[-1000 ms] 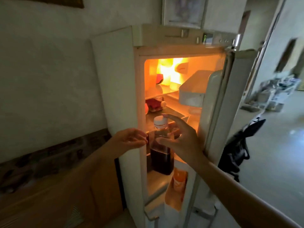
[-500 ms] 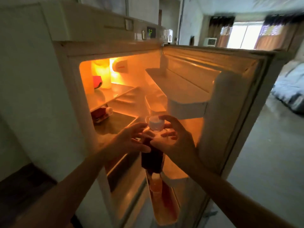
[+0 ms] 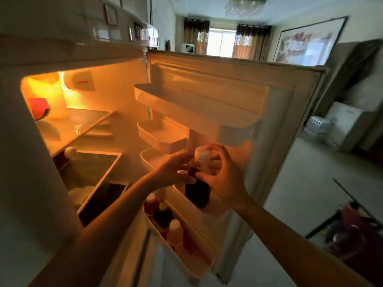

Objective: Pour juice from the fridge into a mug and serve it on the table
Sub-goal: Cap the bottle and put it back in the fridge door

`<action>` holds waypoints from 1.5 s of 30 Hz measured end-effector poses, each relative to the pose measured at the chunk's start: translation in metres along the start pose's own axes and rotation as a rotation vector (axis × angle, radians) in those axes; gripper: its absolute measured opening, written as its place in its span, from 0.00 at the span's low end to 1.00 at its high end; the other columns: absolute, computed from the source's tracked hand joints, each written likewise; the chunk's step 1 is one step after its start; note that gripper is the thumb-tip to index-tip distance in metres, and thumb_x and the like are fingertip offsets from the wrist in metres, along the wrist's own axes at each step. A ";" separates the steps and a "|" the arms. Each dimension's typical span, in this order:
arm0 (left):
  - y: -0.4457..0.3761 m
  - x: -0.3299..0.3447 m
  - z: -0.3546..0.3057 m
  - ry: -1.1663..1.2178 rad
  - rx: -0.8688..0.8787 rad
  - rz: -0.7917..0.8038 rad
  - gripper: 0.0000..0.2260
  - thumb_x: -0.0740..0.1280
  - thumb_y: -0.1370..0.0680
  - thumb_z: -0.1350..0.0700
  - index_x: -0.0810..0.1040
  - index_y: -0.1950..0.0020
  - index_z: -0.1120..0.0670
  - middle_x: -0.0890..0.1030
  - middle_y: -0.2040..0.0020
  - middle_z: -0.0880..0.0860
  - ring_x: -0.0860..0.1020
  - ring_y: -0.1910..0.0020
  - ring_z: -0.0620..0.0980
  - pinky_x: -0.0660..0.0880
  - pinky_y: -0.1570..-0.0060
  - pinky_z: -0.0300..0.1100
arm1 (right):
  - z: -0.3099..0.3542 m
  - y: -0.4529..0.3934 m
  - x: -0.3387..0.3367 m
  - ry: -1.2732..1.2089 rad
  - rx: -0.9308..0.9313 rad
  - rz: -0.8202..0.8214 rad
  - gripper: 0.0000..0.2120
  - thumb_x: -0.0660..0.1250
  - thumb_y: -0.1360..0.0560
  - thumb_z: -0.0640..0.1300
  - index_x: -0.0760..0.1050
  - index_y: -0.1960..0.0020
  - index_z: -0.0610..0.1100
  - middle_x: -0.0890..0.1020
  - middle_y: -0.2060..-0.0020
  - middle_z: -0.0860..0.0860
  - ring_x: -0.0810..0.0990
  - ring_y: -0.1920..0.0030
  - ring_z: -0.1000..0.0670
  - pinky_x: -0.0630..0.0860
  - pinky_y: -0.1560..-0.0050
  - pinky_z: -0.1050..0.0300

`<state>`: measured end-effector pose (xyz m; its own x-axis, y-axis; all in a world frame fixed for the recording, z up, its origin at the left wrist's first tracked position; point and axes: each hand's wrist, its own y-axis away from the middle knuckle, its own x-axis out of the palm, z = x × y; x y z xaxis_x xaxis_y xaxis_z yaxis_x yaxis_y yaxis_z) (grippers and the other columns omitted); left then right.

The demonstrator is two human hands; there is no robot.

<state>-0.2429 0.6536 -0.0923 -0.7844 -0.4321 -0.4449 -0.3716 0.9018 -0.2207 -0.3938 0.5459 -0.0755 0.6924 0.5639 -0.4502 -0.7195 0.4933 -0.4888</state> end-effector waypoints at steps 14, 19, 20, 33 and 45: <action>-0.012 0.021 -0.008 -0.256 -0.038 -0.075 0.30 0.74 0.29 0.58 0.67 0.29 0.50 0.77 0.39 0.50 0.77 0.42 0.49 0.78 0.43 0.51 | -0.007 0.005 -0.026 0.095 0.014 -0.022 0.27 0.73 0.31 0.41 0.68 0.35 0.53 0.77 0.42 0.57 0.77 0.42 0.53 0.78 0.43 0.55; 0.003 0.023 -0.030 -0.353 0.051 -0.245 0.24 0.72 0.26 0.53 0.69 0.32 0.49 0.78 0.38 0.49 0.78 0.43 0.46 0.78 0.50 0.42 | 0.008 0.019 -0.065 0.080 -0.059 -0.188 0.14 0.71 0.30 0.39 0.76 0.45 0.47 0.82 0.54 0.51 0.81 0.56 0.54 0.80 0.56 0.60; 0.007 0.022 -0.034 -0.381 0.072 -0.270 0.23 0.71 0.26 0.53 0.70 0.33 0.49 0.78 0.38 0.49 0.79 0.43 0.46 0.78 0.49 0.43 | 0.010 0.021 -0.076 0.091 -0.103 -0.220 0.13 0.71 0.29 0.38 0.77 0.46 0.46 0.82 0.55 0.51 0.81 0.57 0.54 0.80 0.56 0.61; 0.048 0.085 -0.134 -0.781 0.298 -0.439 0.21 0.69 0.26 0.46 0.73 0.35 0.48 0.79 0.37 0.48 0.78 0.40 0.50 0.74 0.40 0.49 | -0.002 0.026 -0.166 0.061 -0.219 -0.264 0.23 0.71 0.29 0.45 0.71 0.36 0.50 0.75 0.38 0.61 0.70 0.36 0.61 0.65 0.37 0.61; 0.075 0.132 -0.159 -0.831 0.112 -0.525 0.22 0.69 0.27 0.46 0.71 0.34 0.48 0.76 0.35 0.48 0.75 0.37 0.50 0.73 0.39 0.50 | 0.005 0.023 -0.168 -0.277 -0.174 -0.030 0.21 0.75 0.34 0.41 0.75 0.42 0.50 0.80 0.45 0.54 0.74 0.44 0.66 0.69 0.44 0.52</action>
<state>-0.4532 0.6657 -0.0291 0.0811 -0.6836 -0.7254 -0.4901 0.6064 -0.6262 -0.5273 0.4658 -0.0076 0.6553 0.7211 -0.2248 -0.6625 0.4057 -0.6297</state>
